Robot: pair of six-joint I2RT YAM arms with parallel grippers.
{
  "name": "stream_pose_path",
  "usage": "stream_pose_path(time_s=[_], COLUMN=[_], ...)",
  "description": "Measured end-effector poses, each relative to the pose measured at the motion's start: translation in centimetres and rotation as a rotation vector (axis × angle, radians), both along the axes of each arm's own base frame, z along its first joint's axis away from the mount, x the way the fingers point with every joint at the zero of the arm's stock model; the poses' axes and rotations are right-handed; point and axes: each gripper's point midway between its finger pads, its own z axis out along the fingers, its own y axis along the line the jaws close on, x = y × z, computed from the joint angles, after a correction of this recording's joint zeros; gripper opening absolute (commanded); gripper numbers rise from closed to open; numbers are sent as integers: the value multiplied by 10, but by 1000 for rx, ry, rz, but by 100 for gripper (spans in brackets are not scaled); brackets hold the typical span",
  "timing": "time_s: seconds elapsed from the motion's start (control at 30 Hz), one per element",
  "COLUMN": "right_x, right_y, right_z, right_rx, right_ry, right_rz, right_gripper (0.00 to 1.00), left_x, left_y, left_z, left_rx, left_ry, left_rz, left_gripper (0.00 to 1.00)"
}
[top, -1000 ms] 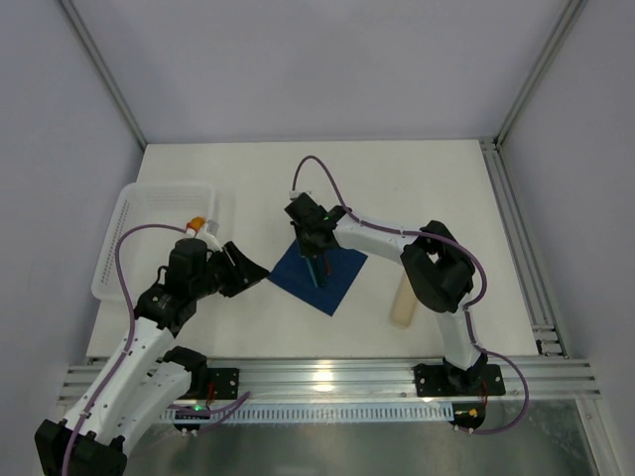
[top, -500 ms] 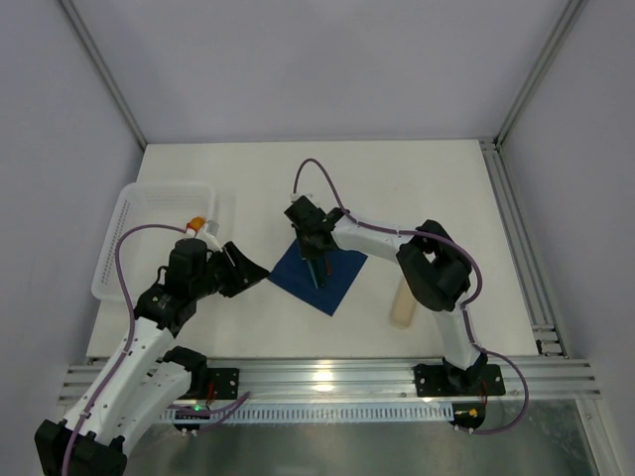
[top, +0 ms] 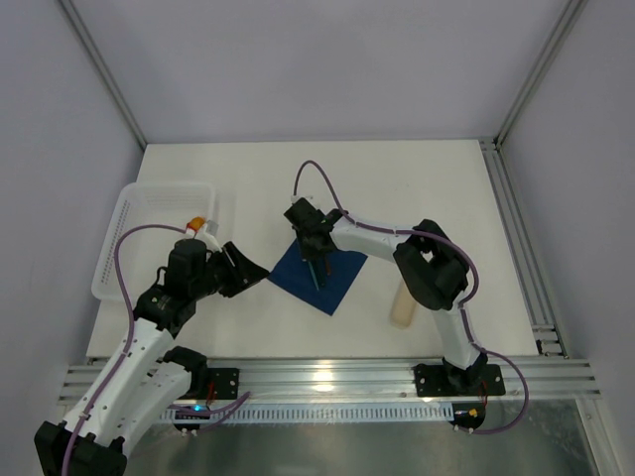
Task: Place the utensils on the paper napkin and roll it up
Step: Place the utensils on the napkin.
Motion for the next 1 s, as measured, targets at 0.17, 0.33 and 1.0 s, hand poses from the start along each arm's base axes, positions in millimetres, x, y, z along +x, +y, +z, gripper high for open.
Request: stream_pose_path(time_s=[0.17, 0.33, 1.0], right_x=[0, 0, 4], right_y=[-1, -1, -4], right_z=[0, 0, 0], right_rx=[-2, -3, -38], right_ry=[-1, -2, -18], right_rz=[-2, -2, 10], right_gripper=[4, 5, 13], left_x=[0, 0, 0], left_y=[0, 0, 0], left_z=[0, 0, 1], left_rx=[0, 0, -1], left_ry=[0, 0, -4], left_rz=[0, 0, 0], left_gripper=[44, 44, 44])
